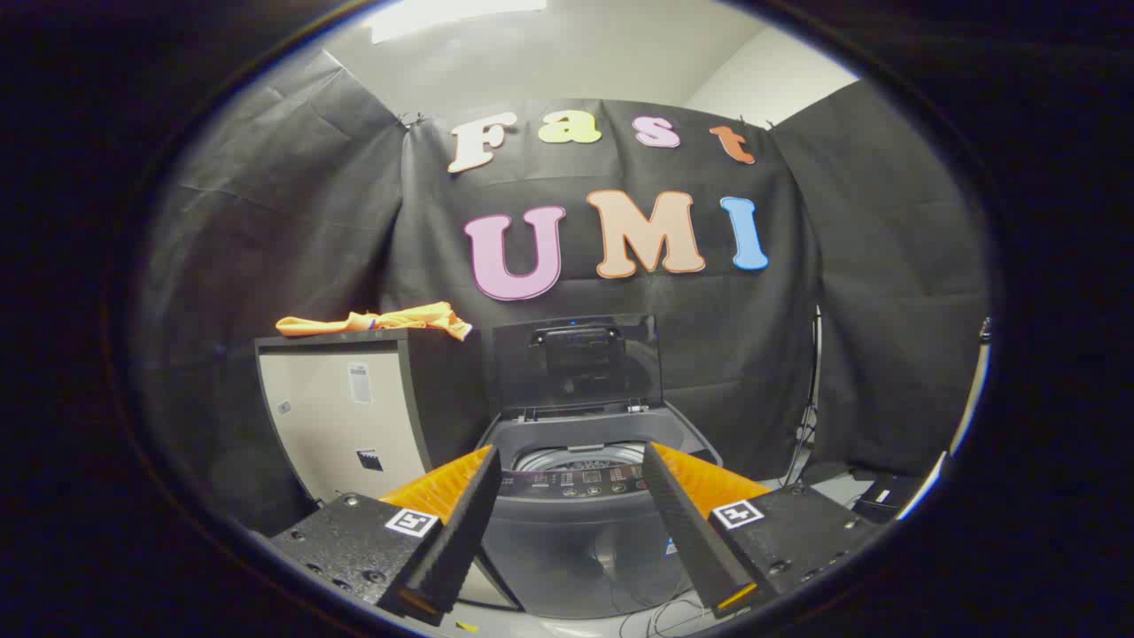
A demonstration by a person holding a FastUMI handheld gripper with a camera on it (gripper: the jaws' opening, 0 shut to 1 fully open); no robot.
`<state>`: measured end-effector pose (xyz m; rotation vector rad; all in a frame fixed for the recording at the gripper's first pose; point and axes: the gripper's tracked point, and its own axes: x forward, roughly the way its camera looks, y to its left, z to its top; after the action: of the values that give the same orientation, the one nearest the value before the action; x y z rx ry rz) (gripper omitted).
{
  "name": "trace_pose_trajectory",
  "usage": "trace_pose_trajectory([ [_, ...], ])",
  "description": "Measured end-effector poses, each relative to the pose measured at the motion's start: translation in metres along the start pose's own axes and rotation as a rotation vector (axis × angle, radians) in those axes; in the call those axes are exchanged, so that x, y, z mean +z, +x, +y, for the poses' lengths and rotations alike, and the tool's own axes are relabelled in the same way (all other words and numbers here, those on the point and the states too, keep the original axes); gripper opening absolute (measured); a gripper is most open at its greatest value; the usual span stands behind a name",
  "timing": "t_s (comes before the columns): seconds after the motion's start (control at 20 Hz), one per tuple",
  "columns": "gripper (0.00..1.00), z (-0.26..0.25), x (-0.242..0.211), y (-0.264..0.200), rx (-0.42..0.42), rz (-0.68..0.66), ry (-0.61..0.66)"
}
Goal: Put the clothes into the washing machine and then close the washing machine lid.
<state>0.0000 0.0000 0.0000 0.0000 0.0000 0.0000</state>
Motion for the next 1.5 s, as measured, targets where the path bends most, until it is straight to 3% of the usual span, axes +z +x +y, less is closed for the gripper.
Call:
trace_pose_trajectory([
  [0.55, 0.97, 0.022, 0.008, 0.013, 0.012, -0.004, 0.038],
  [0.9, 0.96, 0.044, 0.053, 0.051, -0.015, 0.003, 0.010],
  [1.25, 0.96, 0.137, 0.136, 0.111, 0.060, 0.028, 0.087],
  [1.5, 0.97, 0.210, 0.172, 0.163, 0.121, 0.063, 0.015],
])
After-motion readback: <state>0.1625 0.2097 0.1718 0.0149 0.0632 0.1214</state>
